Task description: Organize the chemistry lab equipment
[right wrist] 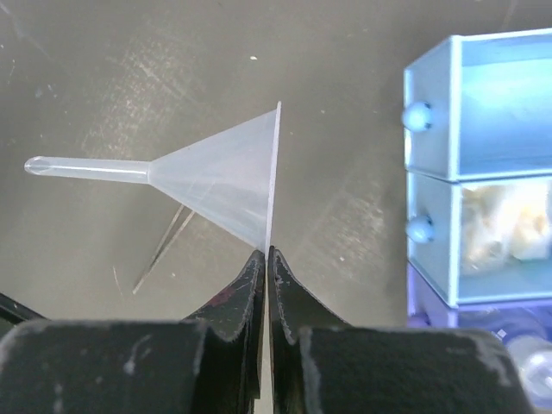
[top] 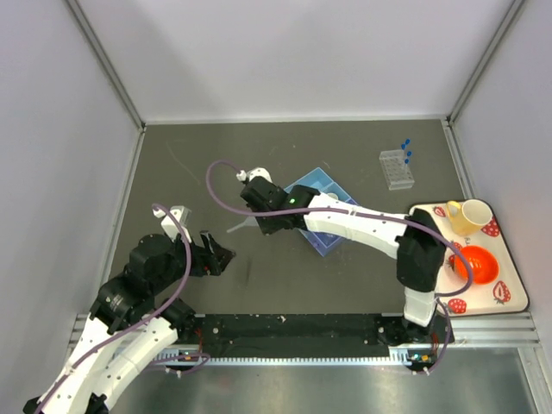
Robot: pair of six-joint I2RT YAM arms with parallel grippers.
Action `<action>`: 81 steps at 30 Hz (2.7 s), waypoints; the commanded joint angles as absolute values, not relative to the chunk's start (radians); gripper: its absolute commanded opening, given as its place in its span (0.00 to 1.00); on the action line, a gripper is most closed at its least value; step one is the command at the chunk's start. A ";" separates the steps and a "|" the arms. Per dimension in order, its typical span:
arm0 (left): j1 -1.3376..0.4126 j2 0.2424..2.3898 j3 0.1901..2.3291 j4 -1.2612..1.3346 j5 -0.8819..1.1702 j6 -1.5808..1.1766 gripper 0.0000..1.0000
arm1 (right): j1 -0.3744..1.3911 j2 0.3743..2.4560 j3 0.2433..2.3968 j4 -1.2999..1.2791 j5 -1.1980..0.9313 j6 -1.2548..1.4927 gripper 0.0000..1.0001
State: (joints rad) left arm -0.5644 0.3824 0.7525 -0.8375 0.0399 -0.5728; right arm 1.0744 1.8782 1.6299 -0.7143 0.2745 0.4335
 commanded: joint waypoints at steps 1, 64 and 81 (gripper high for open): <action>-0.563 0.390 0.796 -0.790 0.035 -0.561 0.90 | 1.081 1.763 1.592 -0.756 0.353 0.379 0.00; -0.563 0.394 0.776 -0.767 0.040 -0.537 0.90 | 0.692 1.928 1.623 -0.686 0.436 0.048 0.00; -0.563 0.388 0.776 -0.776 0.034 -0.545 0.90 | 0.692 1.875 1.632 -0.707 0.449 0.089 0.25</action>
